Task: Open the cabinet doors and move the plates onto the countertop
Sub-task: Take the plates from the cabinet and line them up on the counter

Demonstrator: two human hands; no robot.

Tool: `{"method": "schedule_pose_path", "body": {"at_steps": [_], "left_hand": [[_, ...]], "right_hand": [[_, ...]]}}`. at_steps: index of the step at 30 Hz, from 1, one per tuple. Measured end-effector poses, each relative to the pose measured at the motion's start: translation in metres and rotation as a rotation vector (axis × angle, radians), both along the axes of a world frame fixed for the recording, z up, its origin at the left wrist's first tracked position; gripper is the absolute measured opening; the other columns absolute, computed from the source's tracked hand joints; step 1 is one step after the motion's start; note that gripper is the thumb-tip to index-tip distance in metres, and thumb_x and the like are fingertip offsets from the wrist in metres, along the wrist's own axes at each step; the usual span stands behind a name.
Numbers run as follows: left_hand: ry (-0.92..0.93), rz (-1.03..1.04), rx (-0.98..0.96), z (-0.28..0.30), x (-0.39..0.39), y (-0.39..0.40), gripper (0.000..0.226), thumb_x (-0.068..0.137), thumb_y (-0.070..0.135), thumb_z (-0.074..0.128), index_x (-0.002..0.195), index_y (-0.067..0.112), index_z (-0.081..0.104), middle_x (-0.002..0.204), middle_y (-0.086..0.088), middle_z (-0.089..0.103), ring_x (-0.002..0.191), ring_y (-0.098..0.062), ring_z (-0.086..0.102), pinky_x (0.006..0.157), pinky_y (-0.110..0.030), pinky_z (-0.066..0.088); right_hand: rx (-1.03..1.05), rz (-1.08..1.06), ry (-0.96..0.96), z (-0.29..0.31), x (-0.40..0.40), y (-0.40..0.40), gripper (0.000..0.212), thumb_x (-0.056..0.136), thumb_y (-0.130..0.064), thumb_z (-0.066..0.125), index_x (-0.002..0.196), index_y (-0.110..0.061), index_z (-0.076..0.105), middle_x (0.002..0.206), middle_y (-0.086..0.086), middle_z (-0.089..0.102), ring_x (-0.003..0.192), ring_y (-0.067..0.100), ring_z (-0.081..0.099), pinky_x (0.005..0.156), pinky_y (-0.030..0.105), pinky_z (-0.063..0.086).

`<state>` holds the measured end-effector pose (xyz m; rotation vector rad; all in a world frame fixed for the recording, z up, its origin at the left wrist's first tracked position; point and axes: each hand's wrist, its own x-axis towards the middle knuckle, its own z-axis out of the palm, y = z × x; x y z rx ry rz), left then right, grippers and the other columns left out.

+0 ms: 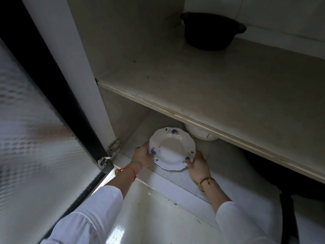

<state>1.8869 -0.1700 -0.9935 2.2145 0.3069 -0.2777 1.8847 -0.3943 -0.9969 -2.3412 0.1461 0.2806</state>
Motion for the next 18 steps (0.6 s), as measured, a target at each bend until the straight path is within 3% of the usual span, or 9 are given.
{"method": "schedule_pose_path", "body": {"at_steps": [5,10,12,15,18], "left_hand": [[-0.063,0.015,-0.039,0.006,-0.026,0.003,0.037,0.086,0.009,0.061,0.123,0.007,0.061,0.122,-0.012,0.067,0.116,-0.030,0.060,0.098,-0.034,0.047],[-0.105,0.092,-0.206,0.022,-0.069,0.015,0.052,0.086,-0.002,0.056,0.134,0.017,0.055,0.121,0.006,0.065,0.118,-0.017,0.059,0.093,-0.019,0.041],[-0.104,0.088,-0.213,0.036,-0.084,0.022,0.055,0.088,0.002,0.057,0.139,0.021,0.050,0.127,0.011,0.060,0.122,-0.013,0.055,0.101,-0.024,0.041],[-0.139,0.116,-0.178,0.060,-0.105,0.032,0.056,0.089,0.007,0.061,0.141,0.021,0.047,0.135,0.004,0.058,0.125,-0.016,0.052,0.107,-0.035,0.041],[-0.215,0.113,-0.112,0.088,-0.123,0.042,0.057,0.088,0.009,0.061,0.142,0.022,0.048,0.132,0.004,0.061,0.121,-0.015,0.057,0.102,-0.029,0.044]], "right_hand": [[0.054,0.017,-0.030,0.005,-0.025,0.000,0.038,0.094,-0.012,0.056,0.127,0.002,0.045,0.131,0.018,0.055,0.122,0.033,0.053,0.102,0.039,0.046],[0.167,0.013,-0.064,0.022,-0.062,0.006,0.038,0.093,-0.010,0.056,0.129,-0.006,0.047,0.127,0.009,0.060,0.117,0.023,0.058,0.094,0.023,0.044],[0.203,0.022,-0.083,0.034,-0.075,0.009,0.040,0.092,-0.011,0.057,0.131,-0.010,0.046,0.127,0.006,0.061,0.117,0.020,0.057,0.096,0.024,0.045],[0.231,0.052,-0.122,0.056,-0.089,0.016,0.043,0.093,-0.014,0.057,0.134,-0.015,0.045,0.128,0.001,0.060,0.119,0.017,0.055,0.101,0.030,0.045],[0.241,0.075,-0.170,0.081,-0.101,0.023,0.045,0.093,-0.015,0.057,0.136,-0.019,0.045,0.128,-0.005,0.059,0.119,0.013,0.053,0.097,0.022,0.041]]}}
